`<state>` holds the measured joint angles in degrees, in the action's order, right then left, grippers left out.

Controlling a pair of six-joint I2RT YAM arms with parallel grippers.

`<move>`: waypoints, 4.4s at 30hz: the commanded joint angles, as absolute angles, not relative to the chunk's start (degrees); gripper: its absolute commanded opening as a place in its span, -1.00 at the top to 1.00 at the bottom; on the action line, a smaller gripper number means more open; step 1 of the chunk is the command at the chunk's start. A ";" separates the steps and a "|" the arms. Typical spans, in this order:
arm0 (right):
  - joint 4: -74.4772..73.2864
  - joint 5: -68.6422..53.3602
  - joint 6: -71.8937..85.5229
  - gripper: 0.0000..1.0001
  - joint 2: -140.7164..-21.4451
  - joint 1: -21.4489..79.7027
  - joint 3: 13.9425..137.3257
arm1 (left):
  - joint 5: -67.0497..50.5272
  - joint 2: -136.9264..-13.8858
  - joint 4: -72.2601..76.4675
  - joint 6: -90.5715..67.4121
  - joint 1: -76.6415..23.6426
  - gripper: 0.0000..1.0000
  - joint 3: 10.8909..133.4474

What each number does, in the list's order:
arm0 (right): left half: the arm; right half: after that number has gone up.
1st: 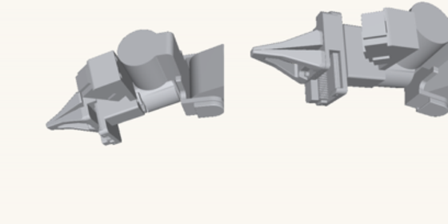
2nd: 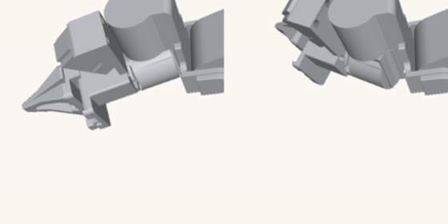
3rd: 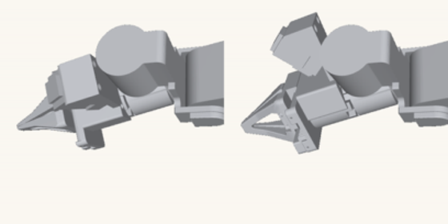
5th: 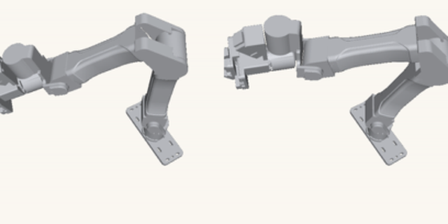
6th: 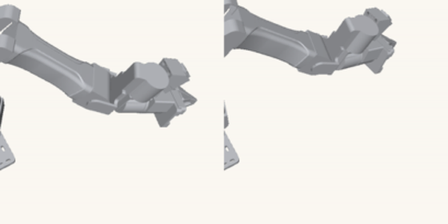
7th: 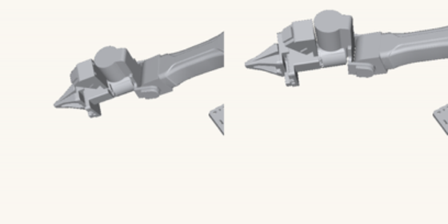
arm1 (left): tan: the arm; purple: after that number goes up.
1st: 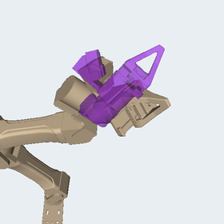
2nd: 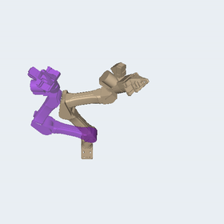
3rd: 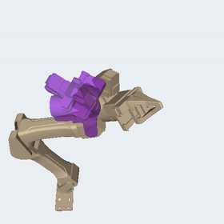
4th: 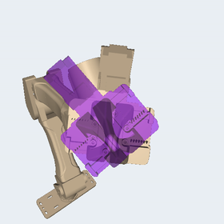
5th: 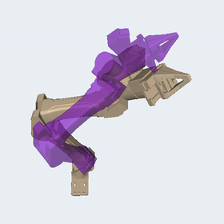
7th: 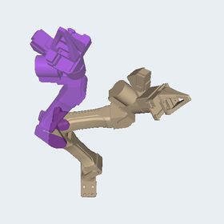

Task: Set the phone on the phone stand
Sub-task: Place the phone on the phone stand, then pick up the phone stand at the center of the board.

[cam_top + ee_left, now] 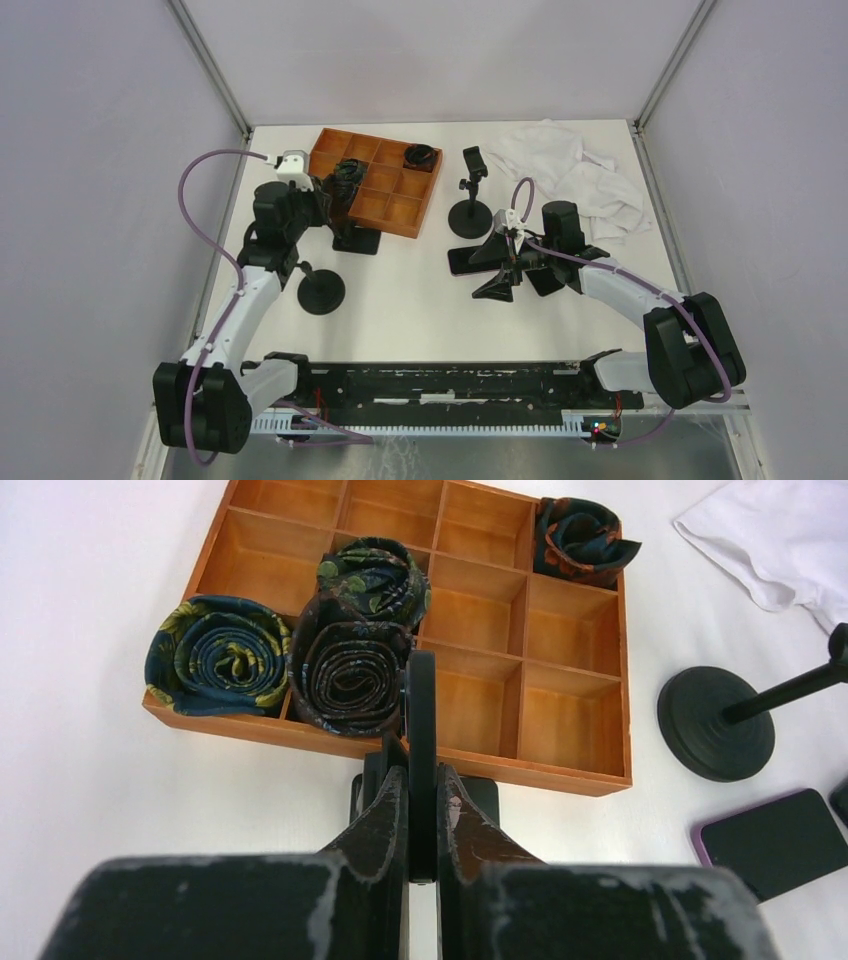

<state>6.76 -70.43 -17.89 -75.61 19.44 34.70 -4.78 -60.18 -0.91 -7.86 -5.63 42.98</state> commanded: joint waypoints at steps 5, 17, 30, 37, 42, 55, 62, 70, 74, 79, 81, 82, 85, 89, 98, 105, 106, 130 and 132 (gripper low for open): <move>7.62 -71.43 -18.90 -0.91 -75.68 19.27 35.16 | -8.51 -62.96 9.31 -11.40 -3.30 0.96 42.25; 7.21 -71.80 -19.23 -0.91 -75.25 19.30 35.43 | -6.13 -65.80 6.10 -11.42 -2.69 0.96 41.89; 7.03 -72.32 -19.34 -0.91 -74.62 19.31 35.50 | -5.10 -66.88 6.72 -11.30 -2.40 0.95 41.04; 7.03 -72.51 -19.34 -0.91 -74.48 19.32 35.46 | -6.51 -65.78 11.15 -12.21 -1.85 0.95 38.71; 7.03 -72.60 -19.34 -0.91 -74.36 19.27 35.47 | -7.78 -66.97 11.54 -12.24 -1.80 0.95 38.74; 6.94 -72.64 -19.34 -0.91 -74.21 19.33 35.51 | -8.00 -67.01 8.48 -12.30 -1.84 0.62 39.37; 6.94 -72.68 -19.34 -0.91 -74.27 19.32 35.51 | -7.24 -66.55 7.57 -12.34 -1.85 0.45 39.54; 6.94 -72.67 -19.42 -0.91 -74.36 19.32 35.51 | -6.51 -66.50 7.04 -12.25 -1.84 0.29 39.74; 6.94 -72.69 -19.42 -0.91 -74.38 19.38 35.51 | -5.99 -66.29 6.77 -12.26 -1.82 -0.02 39.92; 6.84 -72.59 -19.51 -0.91 -74.47 19.30 35.51 | -5.23 -65.42 6.51 -12.72 -1.82 -0.58 39.91; 6.77 -72.53 -19.58 -0.92 -74.57 19.25 35.51 | -5.11 -64.85 6.59 -12.88 -1.81 -0.72 39.83; 6.77 -72.48 -19.60 -0.91 -74.53 19.32 35.55 | -5.10 -64.45 6.47 -12.92 -1.84 -0.77 39.89; 6.47 -72.40 -19.86 -0.92 -74.66 19.28 35.64 | -4.58 -62.78 5.97 -13.24 -1.84 -0.89 39.83; -1.91 -72.14 -26.97 -0.92 -75.23 19.37 38.28 | -2.47 -59.14 3.09 -13.87 -1.79 -1.00 40.98; -24.64 -63.44 -48.95 -0.93 -74.29 19.11 46.03 | -6.78 -51.89 -7.45 -13.90 -1.80 -1.00 47.23; -27.42 -55.83 -54.83 -0.96 -68.41 14.21 45.33 | -19.11 -52.65 -8.77 -16.38 -1.92 -1.00 50.70; -26.98 -55.72 -54.80 -0.96 -67.56 13.05 44.93 | -19.94 -52.69 -8.89 -16.38 -1.98 -1.00 50.98; -27.24 -32.13 -35.33 -0.96 -77.53 13.04 76.11 | -8.53 -40.43 -11.60 -3.85 -14.50 -1.00 43.88; -29.83 -25.86 -35.04 -0.96 -81.37 16.43 82.15 | -8.31 -40.22 -11.86 -3.81 -14.50 -1.00 43.86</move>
<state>-25.58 -37.04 -37.71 -76.01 11.07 72.14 -9.15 -40.97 -11.57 -6.46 -14.24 43.66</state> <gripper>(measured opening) 0.979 0.997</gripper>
